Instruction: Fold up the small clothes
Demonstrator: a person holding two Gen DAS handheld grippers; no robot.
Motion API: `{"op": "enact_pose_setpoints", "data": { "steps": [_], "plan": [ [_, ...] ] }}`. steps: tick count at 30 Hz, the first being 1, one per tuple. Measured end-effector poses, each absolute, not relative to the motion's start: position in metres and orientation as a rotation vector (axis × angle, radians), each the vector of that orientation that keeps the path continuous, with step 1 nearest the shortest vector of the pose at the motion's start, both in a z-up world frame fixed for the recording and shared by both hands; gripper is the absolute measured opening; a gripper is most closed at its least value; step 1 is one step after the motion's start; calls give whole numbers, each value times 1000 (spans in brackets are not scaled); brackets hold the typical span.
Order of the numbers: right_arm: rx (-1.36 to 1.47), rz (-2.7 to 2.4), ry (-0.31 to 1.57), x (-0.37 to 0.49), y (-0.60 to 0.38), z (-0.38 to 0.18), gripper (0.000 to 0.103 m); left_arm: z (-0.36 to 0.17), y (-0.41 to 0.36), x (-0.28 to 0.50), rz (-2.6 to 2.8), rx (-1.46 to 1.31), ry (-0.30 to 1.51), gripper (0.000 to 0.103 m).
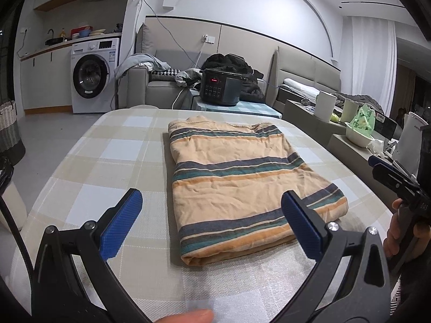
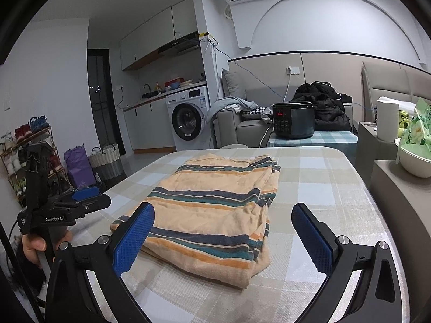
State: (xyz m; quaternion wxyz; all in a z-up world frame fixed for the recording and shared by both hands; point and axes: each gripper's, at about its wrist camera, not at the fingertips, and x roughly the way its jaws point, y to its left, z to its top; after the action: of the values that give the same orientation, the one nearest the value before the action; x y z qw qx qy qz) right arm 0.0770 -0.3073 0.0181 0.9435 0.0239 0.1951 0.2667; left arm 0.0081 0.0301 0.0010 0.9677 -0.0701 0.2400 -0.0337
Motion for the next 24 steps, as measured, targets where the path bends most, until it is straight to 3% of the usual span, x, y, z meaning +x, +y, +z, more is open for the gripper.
{"op": "enact_pose_setpoints", "data": {
  "steps": [24],
  "plan": [
    [47,545,396,76,-307,18,103,0,30,8,-67,-142,482,102]
  ]
}}
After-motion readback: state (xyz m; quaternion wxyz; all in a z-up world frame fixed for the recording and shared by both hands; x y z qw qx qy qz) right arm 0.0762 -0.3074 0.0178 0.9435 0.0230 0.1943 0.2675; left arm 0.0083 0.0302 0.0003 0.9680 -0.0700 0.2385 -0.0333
